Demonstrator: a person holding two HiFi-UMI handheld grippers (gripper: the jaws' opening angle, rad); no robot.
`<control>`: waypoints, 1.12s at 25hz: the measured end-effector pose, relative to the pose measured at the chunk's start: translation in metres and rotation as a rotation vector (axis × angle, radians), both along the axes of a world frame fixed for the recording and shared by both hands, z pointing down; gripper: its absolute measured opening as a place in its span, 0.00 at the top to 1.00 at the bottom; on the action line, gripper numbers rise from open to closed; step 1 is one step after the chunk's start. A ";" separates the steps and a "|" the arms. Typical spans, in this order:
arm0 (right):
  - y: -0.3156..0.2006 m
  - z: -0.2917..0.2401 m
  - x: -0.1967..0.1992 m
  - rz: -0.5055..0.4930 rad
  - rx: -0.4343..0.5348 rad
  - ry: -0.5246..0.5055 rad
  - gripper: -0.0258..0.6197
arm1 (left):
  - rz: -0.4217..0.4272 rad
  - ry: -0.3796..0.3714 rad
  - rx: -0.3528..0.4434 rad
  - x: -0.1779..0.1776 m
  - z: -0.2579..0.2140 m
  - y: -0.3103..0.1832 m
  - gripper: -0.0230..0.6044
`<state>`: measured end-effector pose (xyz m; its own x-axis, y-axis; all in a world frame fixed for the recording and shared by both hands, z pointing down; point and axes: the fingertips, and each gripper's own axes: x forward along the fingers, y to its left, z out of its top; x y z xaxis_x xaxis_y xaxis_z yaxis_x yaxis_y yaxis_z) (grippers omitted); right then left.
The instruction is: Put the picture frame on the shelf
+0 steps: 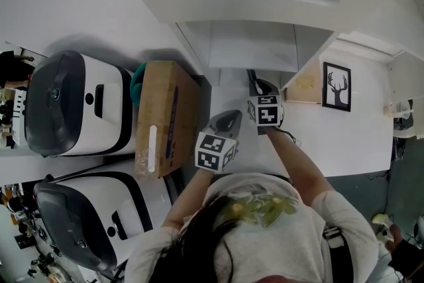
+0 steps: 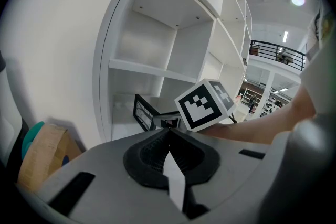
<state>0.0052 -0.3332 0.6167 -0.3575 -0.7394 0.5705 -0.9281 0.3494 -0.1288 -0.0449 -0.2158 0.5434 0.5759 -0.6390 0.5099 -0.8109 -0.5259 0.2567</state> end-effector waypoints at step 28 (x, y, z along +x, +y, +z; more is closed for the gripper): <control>0.117 -0.087 -0.004 -0.125 -0.003 -0.334 0.91 | -0.027 0.017 0.077 0.008 -0.031 0.021 0.92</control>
<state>0.0015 -0.2166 0.5296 -0.6119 -0.6769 0.4091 -0.7850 0.4564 -0.4190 -0.0365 -0.1952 0.5124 0.5657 -0.6918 0.4488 -0.8212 -0.5224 0.2297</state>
